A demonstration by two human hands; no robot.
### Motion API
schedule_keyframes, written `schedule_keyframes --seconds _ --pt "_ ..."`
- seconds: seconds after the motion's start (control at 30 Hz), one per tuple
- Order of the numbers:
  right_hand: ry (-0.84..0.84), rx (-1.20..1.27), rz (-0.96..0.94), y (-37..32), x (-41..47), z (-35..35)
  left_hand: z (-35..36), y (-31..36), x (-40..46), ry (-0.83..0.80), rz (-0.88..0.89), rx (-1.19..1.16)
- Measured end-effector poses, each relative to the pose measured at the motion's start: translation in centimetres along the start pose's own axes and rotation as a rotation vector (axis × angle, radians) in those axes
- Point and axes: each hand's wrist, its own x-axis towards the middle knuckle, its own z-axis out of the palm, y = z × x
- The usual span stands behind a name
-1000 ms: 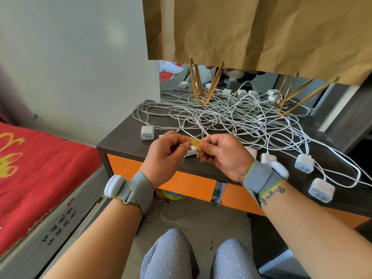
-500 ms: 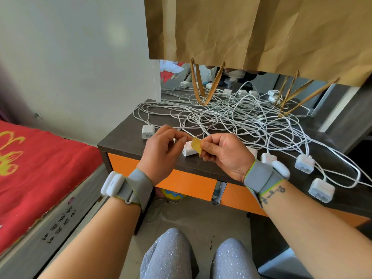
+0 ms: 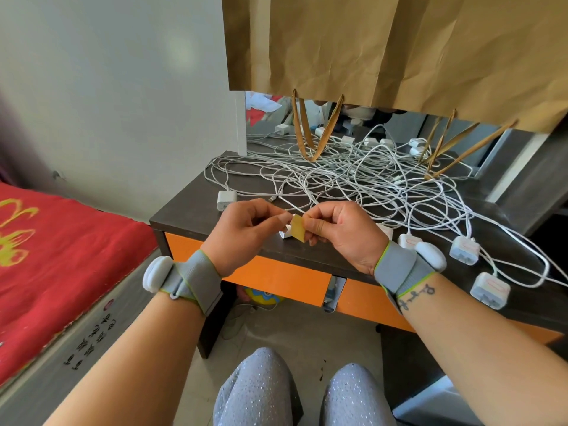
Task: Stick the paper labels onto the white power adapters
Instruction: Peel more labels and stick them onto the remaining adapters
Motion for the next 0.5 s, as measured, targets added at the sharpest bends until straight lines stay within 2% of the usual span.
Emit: schedule_keyframes --seconds 0.5 --pt "0.008 -0.048 0.015 -0.42 -0.14 -0.15 0.04 0.39 -0.20 0.005 0.000 0.016"
